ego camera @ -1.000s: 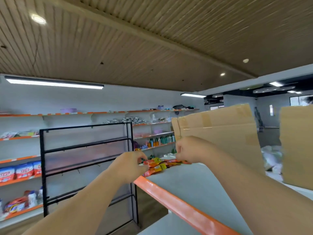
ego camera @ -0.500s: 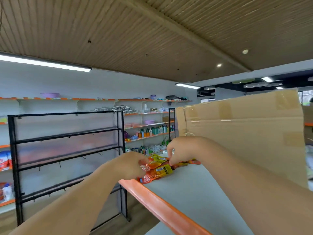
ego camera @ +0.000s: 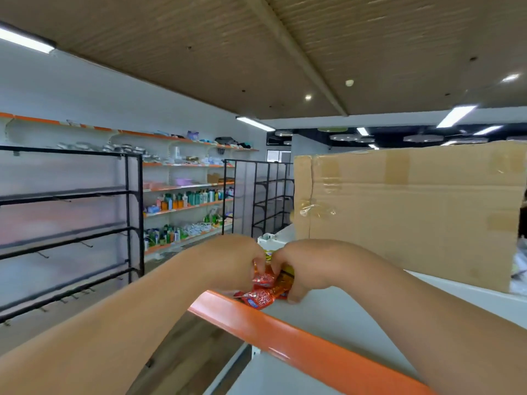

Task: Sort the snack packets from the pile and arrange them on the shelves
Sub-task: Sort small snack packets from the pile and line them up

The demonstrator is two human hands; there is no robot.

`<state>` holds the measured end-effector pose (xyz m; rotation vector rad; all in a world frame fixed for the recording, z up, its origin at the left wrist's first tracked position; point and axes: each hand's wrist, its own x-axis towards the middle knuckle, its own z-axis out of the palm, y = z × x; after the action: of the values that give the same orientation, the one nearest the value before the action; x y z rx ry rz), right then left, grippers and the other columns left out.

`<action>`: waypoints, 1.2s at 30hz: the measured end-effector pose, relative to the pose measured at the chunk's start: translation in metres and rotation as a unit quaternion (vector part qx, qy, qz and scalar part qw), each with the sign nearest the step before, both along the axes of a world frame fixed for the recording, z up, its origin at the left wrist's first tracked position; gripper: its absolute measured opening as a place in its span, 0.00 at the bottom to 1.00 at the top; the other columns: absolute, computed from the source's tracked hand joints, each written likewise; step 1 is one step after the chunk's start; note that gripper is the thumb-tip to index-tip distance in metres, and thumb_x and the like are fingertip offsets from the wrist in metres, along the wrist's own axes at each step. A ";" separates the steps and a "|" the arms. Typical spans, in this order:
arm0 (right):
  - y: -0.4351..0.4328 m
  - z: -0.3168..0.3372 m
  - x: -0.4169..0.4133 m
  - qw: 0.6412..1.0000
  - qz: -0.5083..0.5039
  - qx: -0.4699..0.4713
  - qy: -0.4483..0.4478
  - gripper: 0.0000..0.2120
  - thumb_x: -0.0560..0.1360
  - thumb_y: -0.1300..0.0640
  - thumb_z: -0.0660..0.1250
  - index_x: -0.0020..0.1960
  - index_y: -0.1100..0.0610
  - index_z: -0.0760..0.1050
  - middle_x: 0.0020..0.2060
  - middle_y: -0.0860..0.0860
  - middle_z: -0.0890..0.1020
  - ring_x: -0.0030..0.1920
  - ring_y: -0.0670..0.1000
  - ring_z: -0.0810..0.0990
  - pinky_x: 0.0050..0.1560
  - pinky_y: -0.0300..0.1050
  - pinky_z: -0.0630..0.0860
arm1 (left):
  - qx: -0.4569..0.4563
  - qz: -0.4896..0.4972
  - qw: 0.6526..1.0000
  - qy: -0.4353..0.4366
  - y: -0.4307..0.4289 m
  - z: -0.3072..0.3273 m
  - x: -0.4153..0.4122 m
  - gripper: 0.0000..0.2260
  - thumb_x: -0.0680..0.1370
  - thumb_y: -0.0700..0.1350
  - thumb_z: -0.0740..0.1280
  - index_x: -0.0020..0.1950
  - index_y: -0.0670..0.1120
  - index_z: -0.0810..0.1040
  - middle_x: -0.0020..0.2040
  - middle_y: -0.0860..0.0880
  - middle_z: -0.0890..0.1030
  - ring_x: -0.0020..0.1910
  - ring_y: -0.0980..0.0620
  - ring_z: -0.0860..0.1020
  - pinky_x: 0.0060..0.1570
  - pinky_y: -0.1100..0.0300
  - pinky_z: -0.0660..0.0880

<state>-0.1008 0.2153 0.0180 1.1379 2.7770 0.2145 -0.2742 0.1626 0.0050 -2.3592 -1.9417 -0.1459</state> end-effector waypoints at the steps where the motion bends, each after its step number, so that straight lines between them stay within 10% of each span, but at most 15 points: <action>1: 0.000 -0.002 -0.003 1.000 -0.005 0.003 0.008 0.26 0.68 0.47 0.78 0.64 0.48 0.76 0.53 0.50 0.79 0.48 0.53 0.78 0.42 0.45 0.73 | 0.014 -0.017 1.000 0.000 0.002 0.000 -0.005 0.12 0.72 0.43 0.69 0.52 0.58 0.83 0.45 0.60 0.82 0.45 0.56 0.79 0.50 0.54 0.80; 17: -0.023 -0.025 0.005 0.984 -0.080 0.025 0.156 0.27 0.69 0.46 0.77 0.61 0.52 0.71 0.50 0.49 0.81 0.50 0.53 0.80 0.50 0.54 0.78 | -0.021 -0.171 0.984 -0.044 0.028 0.038 -0.017 0.04 0.74 0.47 0.72 0.42 0.57 0.83 0.40 0.58 0.84 0.34 0.64 0.78 0.36 0.63 0.74; 30: -0.025 -0.022 0.008 0.975 -0.049 0.043 0.211 0.09 0.76 0.56 0.71 0.56 0.52 0.78 0.45 0.45 0.85 0.45 0.49 0.81 0.50 0.48 0.77 | 0.132 -0.133 0.937 -0.295 0.029 0.049 -0.048 0.06 0.80 0.47 0.69 0.46 0.56 0.82 0.43 0.58 0.84 0.43 0.61 0.80 0.41 0.64 0.72; 36: -0.020 0.002 0.042 0.942 -0.068 0.059 0.322 0.08 0.77 0.63 0.69 0.43 0.50 0.81 0.33 0.43 0.81 0.32 0.40 0.75 0.35 0.36 0.70 | 0.134 -0.078 0.898 -0.411 0.034 0.050 -0.038 0.07 0.82 0.46 0.67 0.47 0.53 0.82 0.46 0.53 0.84 0.46 0.53 0.81 0.48 0.55 0.79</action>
<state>-0.0588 0.1950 0.0205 1.6797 3.2412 -0.0180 -0.3117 0.1963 0.0548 -2.4493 -1.7773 -1.5303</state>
